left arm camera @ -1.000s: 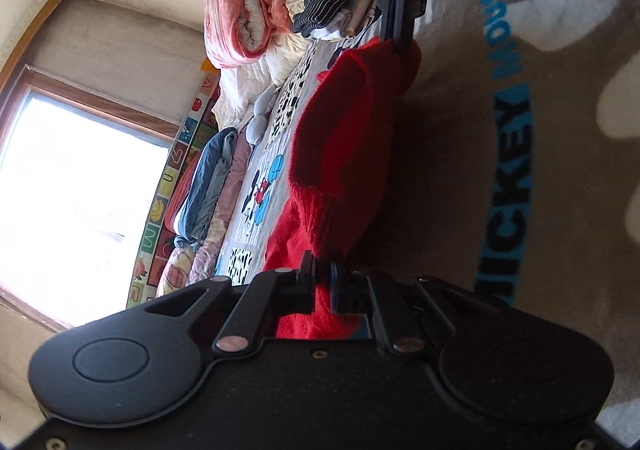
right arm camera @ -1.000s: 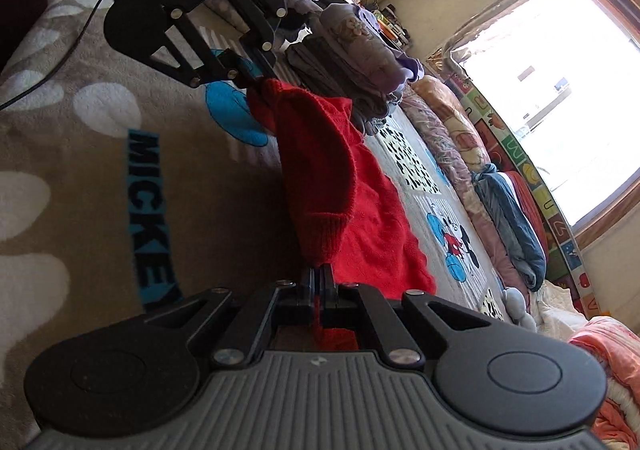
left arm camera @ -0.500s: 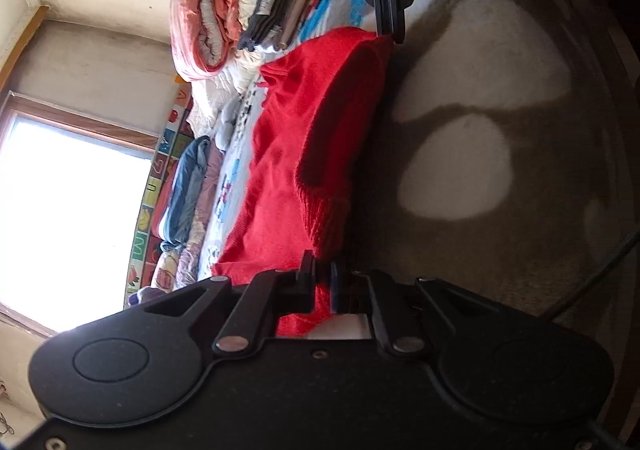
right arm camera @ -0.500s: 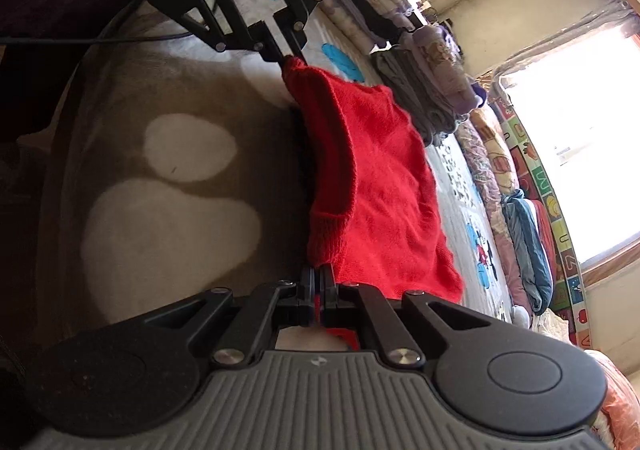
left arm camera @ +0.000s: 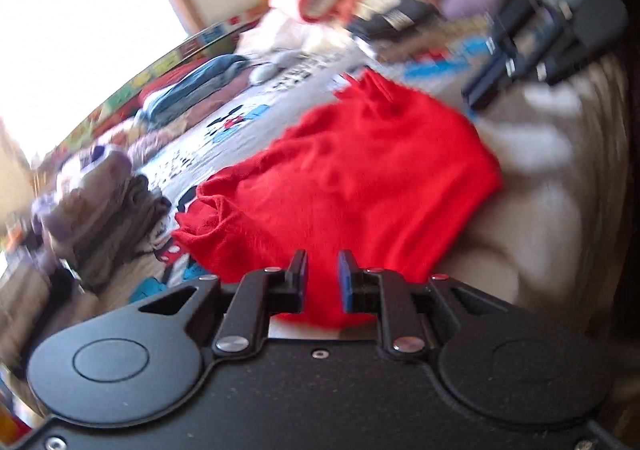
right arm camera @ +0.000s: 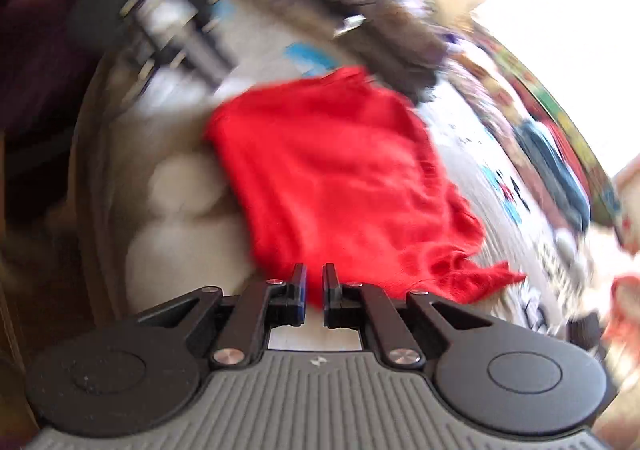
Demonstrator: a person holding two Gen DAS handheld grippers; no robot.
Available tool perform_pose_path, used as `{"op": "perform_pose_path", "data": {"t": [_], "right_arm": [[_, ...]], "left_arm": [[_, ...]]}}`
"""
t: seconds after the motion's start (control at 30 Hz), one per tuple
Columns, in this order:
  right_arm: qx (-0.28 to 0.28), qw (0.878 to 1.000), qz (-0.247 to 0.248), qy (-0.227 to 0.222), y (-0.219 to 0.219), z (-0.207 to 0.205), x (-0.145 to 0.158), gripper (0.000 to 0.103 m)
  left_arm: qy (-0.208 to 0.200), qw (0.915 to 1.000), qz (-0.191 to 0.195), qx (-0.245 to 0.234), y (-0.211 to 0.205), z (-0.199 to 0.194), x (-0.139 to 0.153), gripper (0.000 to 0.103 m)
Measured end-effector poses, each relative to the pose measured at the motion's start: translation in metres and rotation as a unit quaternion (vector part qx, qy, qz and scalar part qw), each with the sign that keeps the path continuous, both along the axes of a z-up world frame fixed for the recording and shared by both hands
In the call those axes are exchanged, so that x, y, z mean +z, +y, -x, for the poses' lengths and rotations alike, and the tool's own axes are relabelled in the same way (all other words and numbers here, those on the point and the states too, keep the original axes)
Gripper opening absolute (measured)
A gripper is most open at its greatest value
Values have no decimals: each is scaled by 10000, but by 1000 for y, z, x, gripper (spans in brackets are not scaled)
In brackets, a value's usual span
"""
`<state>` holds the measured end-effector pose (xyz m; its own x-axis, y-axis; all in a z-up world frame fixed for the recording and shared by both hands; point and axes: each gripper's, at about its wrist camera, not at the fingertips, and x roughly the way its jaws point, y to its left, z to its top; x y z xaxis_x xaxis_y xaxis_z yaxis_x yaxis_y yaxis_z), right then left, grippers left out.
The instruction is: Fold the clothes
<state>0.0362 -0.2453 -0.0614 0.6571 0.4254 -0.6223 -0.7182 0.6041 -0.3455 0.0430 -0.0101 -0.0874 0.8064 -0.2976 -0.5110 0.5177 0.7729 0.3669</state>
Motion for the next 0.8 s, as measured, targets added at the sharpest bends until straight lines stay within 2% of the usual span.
{"op": "perform_pose_path", "data": {"t": [0.1, 0.17, 0.2, 0.27, 0.3, 0.33, 0.4, 0.47, 0.57, 0.63, 0.7, 0.77, 0.8], "right_arm": [[-650, 9880, -1363, 339, -4, -20, 7, 10], [-903, 9768, -1891, 452, 1, -28, -2, 12], [-1009, 9747, -1919, 538, 6, -31, -16, 14], [-1228, 9730, -1743, 880, 20, -36, -51, 18], [-1338, 9723, -1526, 1161, 27, -39, -75, 19], [-1346, 9737, -1587, 929, 29, -30, -84, 20], [-1435, 9730, -1677, 669, 31, -18, -83, 20], [-1479, 9653, -2093, 509, 25, -9, -77, 20], [-1349, 9633, -2302, 283, 27, -8, -68, 23], [-1304, 9605, -2445, 253, 28, -12, -66, 33], [-1334, 9555, -2608, 333, 30, -19, -65, 35], [-1393, 9509, -2723, 461, 30, -25, -67, 38], [-1415, 9490, -2770, 513, 30, -29, -69, 39]], "left_arm": [[374, 9951, 857, 317, -9, -13, -5, 17], [776, 9896, 1089, 538, -15, -19, -27, 18], [1232, 9858, 953, 627, -22, -24, -51, 18], [665, 9945, 629, 509, -31, -4, -70, 18], [594, 9962, 473, 422, -34, 1, -67, 18], [646, 9961, 490, 345, -33, 3, -60, 19], [820, 9893, 1170, 299, -15, 1, -48, 25], [904, 9771, 1830, 595, 6, -5, -42, 25], [982, 9457, 2847, 1220, 45, -18, -34, 25], [1072, 9108, 3600, 1715, 77, -28, -33, 25], [1286, 8698, 4257, 2139, 104, -39, -41, 25], [1438, 8345, 4708, 2474, 122, -47, -49, 25], [1461, 8224, 4855, 2579, 128, -52, -50, 25]]}}
